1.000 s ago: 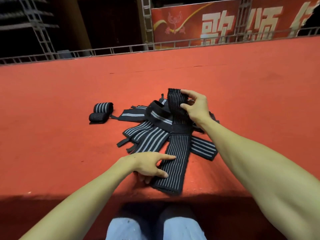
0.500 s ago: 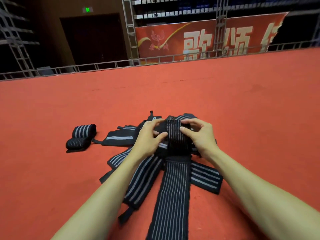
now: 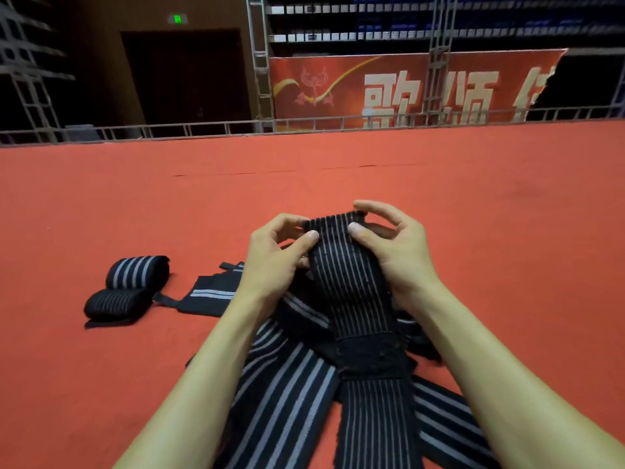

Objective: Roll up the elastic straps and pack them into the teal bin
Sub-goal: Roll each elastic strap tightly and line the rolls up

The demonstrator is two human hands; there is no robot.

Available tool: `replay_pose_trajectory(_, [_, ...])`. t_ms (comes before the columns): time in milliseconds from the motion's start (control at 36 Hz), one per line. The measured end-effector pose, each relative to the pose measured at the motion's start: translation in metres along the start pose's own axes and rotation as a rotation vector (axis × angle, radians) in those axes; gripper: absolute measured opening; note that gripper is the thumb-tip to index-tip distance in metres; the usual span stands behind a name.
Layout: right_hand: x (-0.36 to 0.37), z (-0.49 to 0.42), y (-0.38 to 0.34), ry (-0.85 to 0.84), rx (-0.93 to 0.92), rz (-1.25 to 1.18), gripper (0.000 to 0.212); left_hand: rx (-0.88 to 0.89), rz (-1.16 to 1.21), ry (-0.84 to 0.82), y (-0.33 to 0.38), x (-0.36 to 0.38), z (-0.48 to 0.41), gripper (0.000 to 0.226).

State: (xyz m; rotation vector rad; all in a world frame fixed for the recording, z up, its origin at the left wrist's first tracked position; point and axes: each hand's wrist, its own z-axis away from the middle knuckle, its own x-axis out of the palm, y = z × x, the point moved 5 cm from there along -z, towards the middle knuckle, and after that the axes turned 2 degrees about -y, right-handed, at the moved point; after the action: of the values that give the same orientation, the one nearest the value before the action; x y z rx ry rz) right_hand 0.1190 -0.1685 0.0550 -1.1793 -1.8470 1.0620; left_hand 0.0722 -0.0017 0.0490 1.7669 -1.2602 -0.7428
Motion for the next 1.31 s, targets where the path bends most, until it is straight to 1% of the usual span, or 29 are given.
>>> replay_pose_trajectory(56, [0.005,-0.002,-0.001,0.009,0.044,-0.081,0.033,0.007,0.004,-0.002,0.006,-0.006,0.0,0.016])
replay_pose_trajectory(167, [0.013,-0.009,-0.009,0.022,0.002,0.017,0.012,0.039,-0.03,-0.008,0.018,-0.015,-0.002,0.014])
replay_pose_trajectory(222, [0.014,-0.012,-0.013,0.02,-0.029,0.037,0.013,0.063,-0.035,-0.026,0.024,-0.018,-0.003,0.012])
replay_pose_trajectory(306, [0.016,-0.015,-0.023,-0.013,-0.059,0.014,0.016,0.139,-0.079,-0.021,0.036,-0.018,-0.004,0.016])
replay_pose_trajectory(444, [0.019,-0.01,-0.026,-0.031,-0.037,-0.044,0.019,0.259,-0.195,-0.015,0.046,-0.018,-0.002,0.023])
replay_pose_trajectory(528, [0.023,-0.007,-0.028,-0.088,0.006,-0.083,0.019,0.296,-0.241,-0.004,0.047,-0.019,-0.001,0.026])
replay_pose_trajectory(611, [0.025,-0.006,-0.029,-0.157,0.029,-0.112,0.019,0.291,-0.226,0.001,0.045,-0.021,-0.002,0.027])
replay_pose_trajectory(667, [0.026,-0.005,-0.029,-0.181,0.047,-0.13,0.015,0.301,-0.217,0.013,0.045,-0.023,-0.003,0.028])
replay_pose_trajectory(722, [0.027,-0.005,-0.03,-0.164,0.038,-0.116,0.015,0.312,-0.199,0.017,0.046,-0.024,-0.004,0.03])
replay_pose_trajectory(806, [0.026,-0.006,-0.03,-0.12,0.017,-0.104,0.007,0.299,-0.135,-0.027,0.048,-0.019,-0.003,0.032])
replay_pose_trajectory(889, [0.024,-0.005,-0.034,-0.12,-0.006,-0.111,0.001,0.237,-0.039,-0.071,0.049,-0.015,-0.001,0.024])
replay_pose_trajectory(944, [0.022,-0.006,-0.037,-0.127,-0.04,-0.102,0.012,0.186,0.04,-0.071,0.049,-0.014,-0.001,0.014])
replay_pose_trajectory(1000, [0.021,-0.006,-0.039,-0.132,-0.067,-0.103,0.022,0.134,0.1,-0.044,0.046,-0.015,-0.002,0.008])
replay_pose_trajectory(1083, [0.02,-0.005,-0.04,-0.117,-0.1,-0.104,0.023,0.09,0.087,-0.027,0.043,-0.015,-0.003,0.006])
replay_pose_trajectory(1167, [0.02,-0.005,-0.041,-0.102,-0.11,-0.124,0.023,0.008,0.102,-0.079,0.041,-0.01,-0.001,0.01])
replay_pose_trajectory(1222, [0.02,-0.005,-0.041,-0.091,-0.086,-0.156,0.025,0.009,0.082,-0.078,0.044,-0.009,0.0,0.009])
replay_pose_trajectory(1306, [0.022,-0.005,-0.04,-0.111,-0.016,-0.225,0.035,0.088,-0.011,-0.034,0.05,-0.012,0.001,0.014])
